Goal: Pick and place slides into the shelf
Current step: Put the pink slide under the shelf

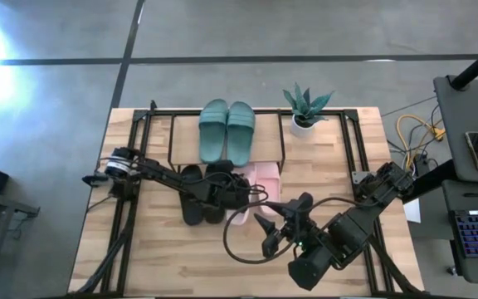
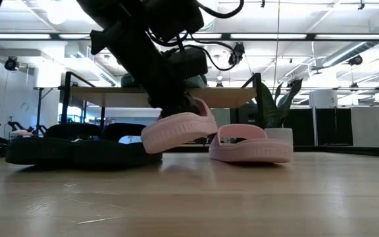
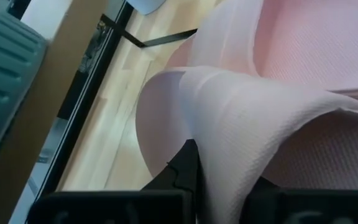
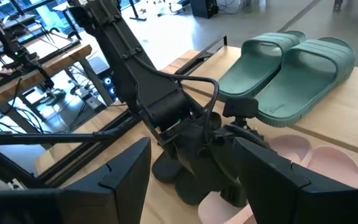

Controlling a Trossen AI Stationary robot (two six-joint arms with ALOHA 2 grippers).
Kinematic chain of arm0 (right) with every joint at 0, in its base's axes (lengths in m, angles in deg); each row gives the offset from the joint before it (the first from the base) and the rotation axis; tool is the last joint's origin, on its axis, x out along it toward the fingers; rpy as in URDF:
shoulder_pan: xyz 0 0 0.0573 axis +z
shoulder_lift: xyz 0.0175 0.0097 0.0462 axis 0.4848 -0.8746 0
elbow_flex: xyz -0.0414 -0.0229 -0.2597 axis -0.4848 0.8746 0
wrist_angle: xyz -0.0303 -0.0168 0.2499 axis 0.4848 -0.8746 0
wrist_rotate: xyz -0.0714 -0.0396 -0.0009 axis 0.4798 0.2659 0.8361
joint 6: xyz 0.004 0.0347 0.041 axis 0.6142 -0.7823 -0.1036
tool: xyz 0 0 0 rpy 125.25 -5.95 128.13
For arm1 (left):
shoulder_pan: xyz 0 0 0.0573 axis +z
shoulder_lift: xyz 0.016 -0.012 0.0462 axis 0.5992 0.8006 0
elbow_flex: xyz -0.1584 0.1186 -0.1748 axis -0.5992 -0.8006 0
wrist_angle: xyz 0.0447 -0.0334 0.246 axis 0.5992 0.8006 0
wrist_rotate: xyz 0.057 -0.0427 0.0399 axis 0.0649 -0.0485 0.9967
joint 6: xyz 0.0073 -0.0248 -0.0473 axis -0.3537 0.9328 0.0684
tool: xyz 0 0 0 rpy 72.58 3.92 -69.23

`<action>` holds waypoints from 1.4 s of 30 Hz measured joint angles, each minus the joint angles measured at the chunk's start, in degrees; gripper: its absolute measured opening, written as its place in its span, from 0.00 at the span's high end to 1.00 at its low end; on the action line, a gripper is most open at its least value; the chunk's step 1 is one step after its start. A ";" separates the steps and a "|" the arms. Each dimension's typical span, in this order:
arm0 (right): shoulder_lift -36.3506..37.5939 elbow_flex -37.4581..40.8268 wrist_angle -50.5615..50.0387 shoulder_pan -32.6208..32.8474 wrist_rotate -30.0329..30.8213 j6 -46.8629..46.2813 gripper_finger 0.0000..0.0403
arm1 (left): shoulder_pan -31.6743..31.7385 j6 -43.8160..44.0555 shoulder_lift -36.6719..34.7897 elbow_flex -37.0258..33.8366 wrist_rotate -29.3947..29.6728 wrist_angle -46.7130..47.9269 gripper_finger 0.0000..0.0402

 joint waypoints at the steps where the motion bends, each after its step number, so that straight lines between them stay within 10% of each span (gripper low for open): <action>1: 0.00 0.00 0.02 0.00 -0.36 0.02 0.46 | 0.07 0.05 0.00 0.00 0.20 0.38 1.00; 18: 0.00 0.00 -1.42 0.00 -2.69 -0.04 0.46 | 0.26 0.44 0.00 -0.04 0.85 3.40 0.99; 31: 0.00 0.00 -1.41 -0.02 -2.79 0.30 0.46 | 0.20 4.98 -0.98 2.27 -9.94 5.97 0.65; 42: 0.00 0.00 -1.71 0.00 -8.58 0.04 0.46 | -0.18 7.85 -3.58 1.44 -14.97 10.81 0.63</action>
